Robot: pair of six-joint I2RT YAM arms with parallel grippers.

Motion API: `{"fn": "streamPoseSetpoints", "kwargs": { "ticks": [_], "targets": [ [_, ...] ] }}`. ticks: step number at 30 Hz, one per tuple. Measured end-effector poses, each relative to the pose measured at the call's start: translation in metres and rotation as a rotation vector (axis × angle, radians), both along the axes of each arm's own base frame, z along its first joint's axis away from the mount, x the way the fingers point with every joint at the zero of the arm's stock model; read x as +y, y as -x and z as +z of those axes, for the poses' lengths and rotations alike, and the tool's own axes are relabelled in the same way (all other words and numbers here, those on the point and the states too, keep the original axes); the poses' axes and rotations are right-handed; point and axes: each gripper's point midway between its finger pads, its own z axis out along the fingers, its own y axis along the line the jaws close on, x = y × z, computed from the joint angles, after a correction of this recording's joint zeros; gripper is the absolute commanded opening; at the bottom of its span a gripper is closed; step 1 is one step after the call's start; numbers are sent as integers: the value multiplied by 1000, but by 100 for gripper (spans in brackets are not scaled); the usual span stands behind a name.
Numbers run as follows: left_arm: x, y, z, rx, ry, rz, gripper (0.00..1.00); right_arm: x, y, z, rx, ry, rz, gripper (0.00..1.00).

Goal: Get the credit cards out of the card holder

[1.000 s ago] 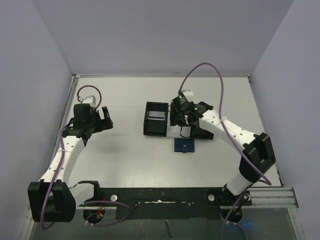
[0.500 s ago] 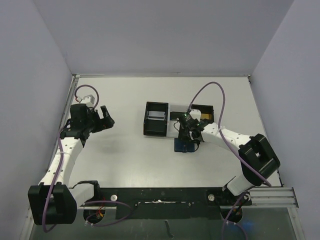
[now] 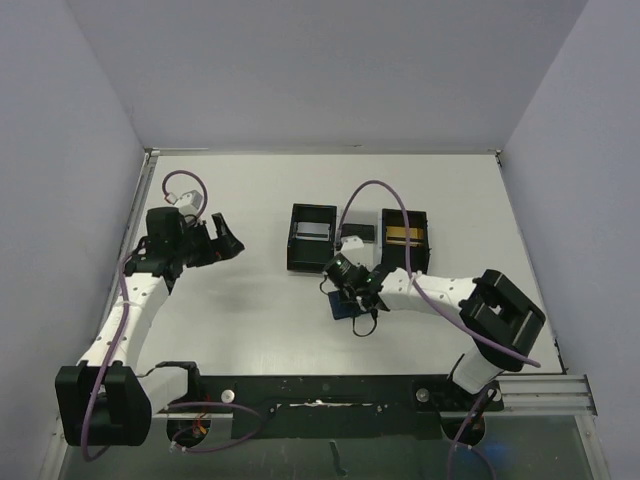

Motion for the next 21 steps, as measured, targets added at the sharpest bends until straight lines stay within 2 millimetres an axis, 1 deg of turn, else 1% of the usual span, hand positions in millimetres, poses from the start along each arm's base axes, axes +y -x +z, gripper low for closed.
{"fn": "streamPoseSetpoints", "kwargs": {
  "ticks": [3, 4, 6, 7, 9, 10, 11, 12, 14, 16, 17, 19, 20, 21],
  "targets": [
    [-24, 6, 0, 4, 36, -47, 87, 19, 23, 0, -8, 2, 137, 18],
    [-36, 11, -2, 3, 45, -72, 87, 21, 30, 0, -9, 1, 175, 21],
    [-68, 30, -7, 10, 59, -153, 87, 24, 46, 2, -3, -6, 250, 26],
    [-79, 39, -9, 18, 60, -182, 87, 22, 54, 3, 2, -12, 282, 27],
    [-97, 54, -13, 31, 66, -223, 87, 17, 66, 10, -1, -39, 323, 35],
    [-102, 59, -15, 29, 73, -229, 87, 15, 68, 16, -9, -57, 328, 41],
    [-106, 62, -18, 27, 80, -233, 87, 14, 69, 24, -24, -83, 323, 48],
    [-110, 66, -22, 29, 85, -231, 87, 15, 69, 35, -46, -122, 306, 52],
    [-120, 77, -32, 44, 91, -244, 87, 16, 67, 54, -77, -201, 242, 54],
    [-133, 87, -38, 49, 102, -277, 86, 12, 66, 64, -81, -256, 154, 54],
    [-141, 92, -40, 49, 109, -298, 86, 8, 66, 63, -69, -269, 98, 54],
    [-152, 96, -42, 50, 119, -324, 85, -1, 71, 55, -30, -279, -5, 54],
    [-158, 97, -43, 48, 125, -336, 85, -6, 74, 48, -8, -285, -53, 54],
    [-164, 97, -44, 46, 128, -348, 85, -13, 81, 36, 23, -289, -109, 53]
  ]
}}
